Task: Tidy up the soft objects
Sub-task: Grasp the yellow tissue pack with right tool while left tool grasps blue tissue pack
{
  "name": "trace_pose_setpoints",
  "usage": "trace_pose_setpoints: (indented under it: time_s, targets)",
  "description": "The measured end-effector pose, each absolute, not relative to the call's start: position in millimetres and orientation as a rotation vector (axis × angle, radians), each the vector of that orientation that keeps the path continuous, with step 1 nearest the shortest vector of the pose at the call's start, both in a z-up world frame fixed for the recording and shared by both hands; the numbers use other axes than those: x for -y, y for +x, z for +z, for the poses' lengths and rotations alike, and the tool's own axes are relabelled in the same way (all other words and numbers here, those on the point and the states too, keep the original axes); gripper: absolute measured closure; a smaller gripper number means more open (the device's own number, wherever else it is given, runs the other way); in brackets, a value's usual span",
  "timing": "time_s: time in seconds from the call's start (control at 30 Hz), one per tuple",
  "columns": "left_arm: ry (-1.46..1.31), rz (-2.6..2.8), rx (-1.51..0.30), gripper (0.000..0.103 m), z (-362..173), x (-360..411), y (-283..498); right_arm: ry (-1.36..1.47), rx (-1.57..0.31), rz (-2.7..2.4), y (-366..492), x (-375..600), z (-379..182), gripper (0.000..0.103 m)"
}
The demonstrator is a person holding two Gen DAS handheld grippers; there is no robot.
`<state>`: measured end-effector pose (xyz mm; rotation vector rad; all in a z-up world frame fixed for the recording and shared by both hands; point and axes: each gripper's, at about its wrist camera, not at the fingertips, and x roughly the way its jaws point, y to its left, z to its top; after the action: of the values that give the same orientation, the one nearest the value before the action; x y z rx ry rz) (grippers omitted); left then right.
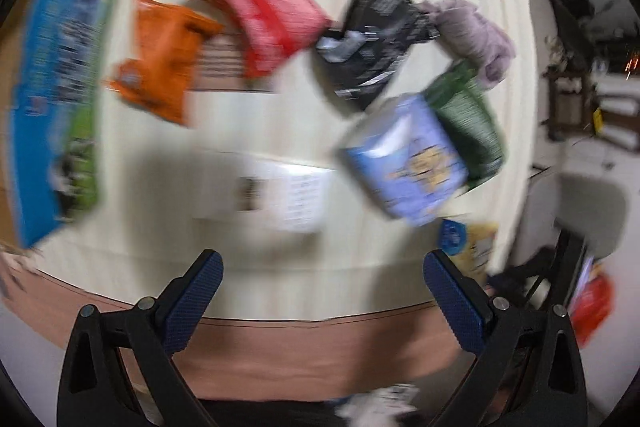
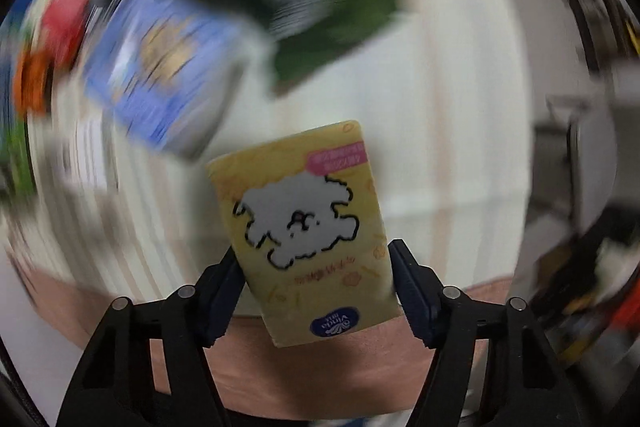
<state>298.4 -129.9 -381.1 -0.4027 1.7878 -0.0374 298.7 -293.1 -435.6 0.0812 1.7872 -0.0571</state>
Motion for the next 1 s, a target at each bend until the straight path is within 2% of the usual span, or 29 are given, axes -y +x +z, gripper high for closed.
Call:
trace_pose_setpoints:
  time_s: [0.2,0.4,0.43,0.5,0.83,0.9,1.0]
  targets:
    - [-0.554,0.002,-1.842,0.0,-419.6,176.2,337.6,0.28,-1.7,-0.214,290.4,345.7,-452.7,0.036]
    - [-0.357,0.131,-1.887,0.0,-462.3,207.5,359.6,0.298,-1.666,-0.251,290.2,357.6,-465.6,0.036]
    - [-0.317,0.151,-1.895,0.0,-469.6,210.0,360.4,0.299,-1.669,-0.253,293.1,357.3,-449.9,0.036]
    - [-0.243,0.161,-1.909,0.0,-480.6,214.8,357.9,0.308,-1.677,-0.251,299.9,359.1,-453.8,0.036]
    - [0.064,0.062,-1.872,0.002,-498.2,213.0,313.2,0.209,-1.745,-0.188,299.0,347.9,-457.4,0.036]
    - [0.066,0.061,-1.865,0.004,-501.0,215.1,310.8,0.201,-1.75,-0.186,302.3,349.4,-459.7,0.036]
    - [0.087,0.035,-1.832,0.021,-496.3,215.4,310.8,0.193,-1.787,-0.189,307.3,352.4,-467.8,0.035]
